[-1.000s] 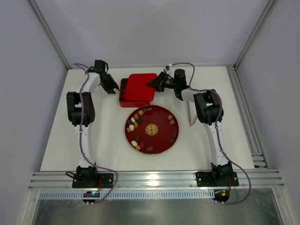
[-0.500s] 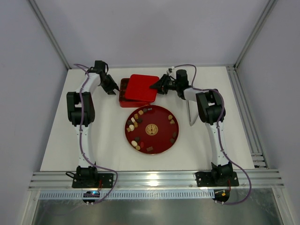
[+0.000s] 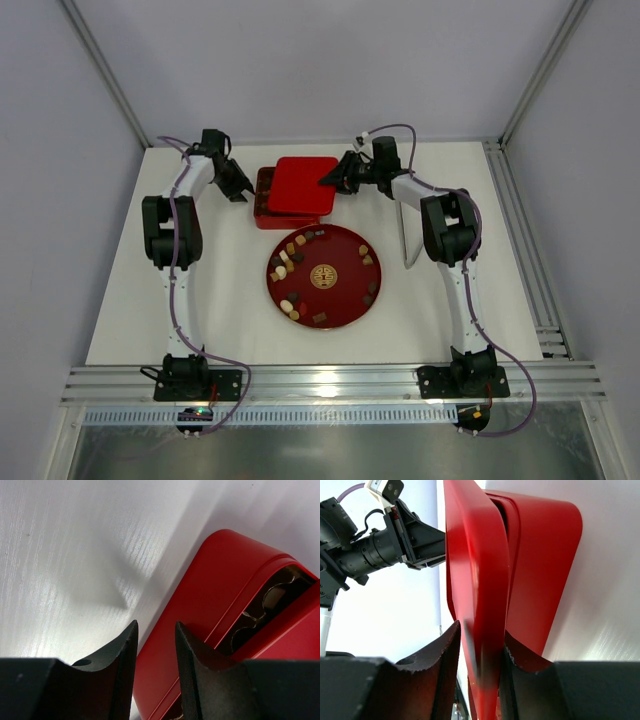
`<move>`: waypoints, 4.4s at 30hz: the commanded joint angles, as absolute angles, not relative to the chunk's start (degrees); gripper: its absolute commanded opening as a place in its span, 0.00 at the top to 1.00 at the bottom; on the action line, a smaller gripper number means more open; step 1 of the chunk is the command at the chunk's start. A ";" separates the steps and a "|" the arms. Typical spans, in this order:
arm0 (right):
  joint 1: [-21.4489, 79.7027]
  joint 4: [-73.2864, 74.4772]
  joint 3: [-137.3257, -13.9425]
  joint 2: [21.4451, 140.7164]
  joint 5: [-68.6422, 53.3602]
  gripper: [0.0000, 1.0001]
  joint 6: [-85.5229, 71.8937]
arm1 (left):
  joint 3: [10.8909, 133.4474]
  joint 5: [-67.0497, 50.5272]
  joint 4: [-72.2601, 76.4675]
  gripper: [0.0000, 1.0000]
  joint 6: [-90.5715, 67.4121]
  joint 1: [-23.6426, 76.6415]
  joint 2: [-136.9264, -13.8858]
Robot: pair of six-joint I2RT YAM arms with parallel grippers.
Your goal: Pack the chocolate
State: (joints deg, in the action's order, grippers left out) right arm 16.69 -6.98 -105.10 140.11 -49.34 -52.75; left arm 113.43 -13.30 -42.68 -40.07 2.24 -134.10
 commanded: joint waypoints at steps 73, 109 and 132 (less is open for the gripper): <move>15.91 13.09 -110.21 134.91 -46.23 0.47 -40.08 | 116.54 -14.68 -43.42 0.63 -38.32 3.60 -135.18; 18.81 30.32 -128.76 144.58 -36.21 0.54 -29.27 | 119.09 -15.38 -44.21 0.62 -37.79 3.87 -137.11; 22.94 36.38 -131.84 144.23 -26.03 0.60 -20.13 | 123.84 -16.08 -45.97 0.59 -36.91 5.36 -139.48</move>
State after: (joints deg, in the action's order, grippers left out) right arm 21.15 33.91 -130.72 144.81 -30.44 -23.44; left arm 122.02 -14.22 -45.50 -37.21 3.95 -139.02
